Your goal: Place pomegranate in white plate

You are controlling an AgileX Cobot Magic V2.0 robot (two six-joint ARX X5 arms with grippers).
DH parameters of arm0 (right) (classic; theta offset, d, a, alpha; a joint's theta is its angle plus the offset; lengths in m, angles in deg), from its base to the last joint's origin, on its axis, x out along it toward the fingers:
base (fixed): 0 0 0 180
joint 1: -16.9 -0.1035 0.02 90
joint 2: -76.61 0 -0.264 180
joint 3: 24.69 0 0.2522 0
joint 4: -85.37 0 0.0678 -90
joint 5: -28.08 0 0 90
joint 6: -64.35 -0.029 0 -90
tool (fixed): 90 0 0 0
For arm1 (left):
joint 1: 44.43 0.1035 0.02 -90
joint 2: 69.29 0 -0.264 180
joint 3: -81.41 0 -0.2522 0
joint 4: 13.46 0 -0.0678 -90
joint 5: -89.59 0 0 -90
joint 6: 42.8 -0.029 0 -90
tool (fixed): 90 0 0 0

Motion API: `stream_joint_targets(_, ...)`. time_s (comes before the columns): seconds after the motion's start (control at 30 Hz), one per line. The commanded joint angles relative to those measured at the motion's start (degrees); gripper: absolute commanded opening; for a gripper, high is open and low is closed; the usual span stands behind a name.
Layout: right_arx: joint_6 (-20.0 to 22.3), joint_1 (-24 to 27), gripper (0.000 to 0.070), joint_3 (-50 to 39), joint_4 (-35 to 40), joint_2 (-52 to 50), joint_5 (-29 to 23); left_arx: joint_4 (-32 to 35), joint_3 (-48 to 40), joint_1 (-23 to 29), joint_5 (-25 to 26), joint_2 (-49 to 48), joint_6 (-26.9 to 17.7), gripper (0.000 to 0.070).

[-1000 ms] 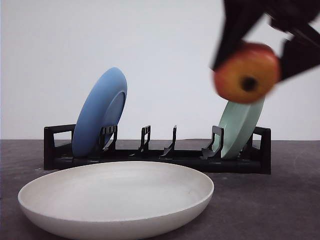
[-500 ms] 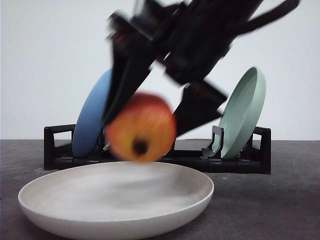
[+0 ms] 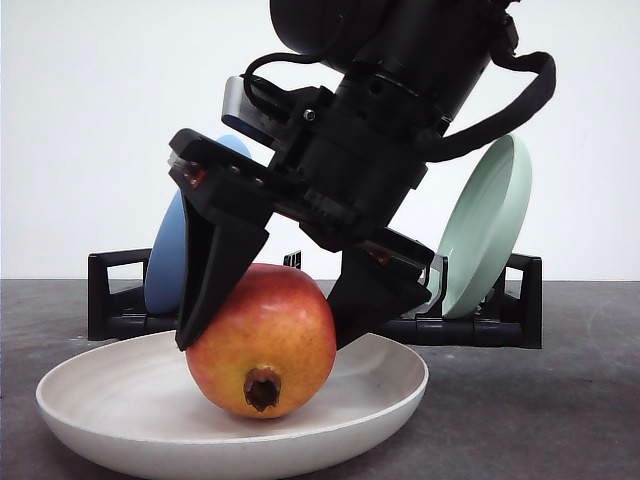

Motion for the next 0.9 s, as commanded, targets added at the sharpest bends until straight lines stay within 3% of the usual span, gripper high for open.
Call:
stream_joint_targets(0.0, -0.3, -0.8, 0.0576, 0.8, 0.2, 0.5, 0.0, 0.6, 0.7, -0.7, -0.3, 0.6, 0.5, 0.0512)
stream_joint_targets(0.27, -0.3, -1.0, 0.0699, 0.8, 0.0, 0.4, 0.0, 0.5, 0.7, -0.7, -0.3, 0.6, 0.9, 0.0512)
stream_joint_targets(0.5, 1.0, -1.0, 0.0700, 3.5, -1.5, 0.0, -0.4, 0.2, 0.7, -0.7, -0.3, 0.6, 1.1, 0.0512)
stream_joint_targets(0.87, 10.0, -1.0, 0.0700, 16.1, -16.4, -6.0, -6.1, 0.2, 0.7, -0.7, -0.3, 0.6, 1.3, 0.0512)
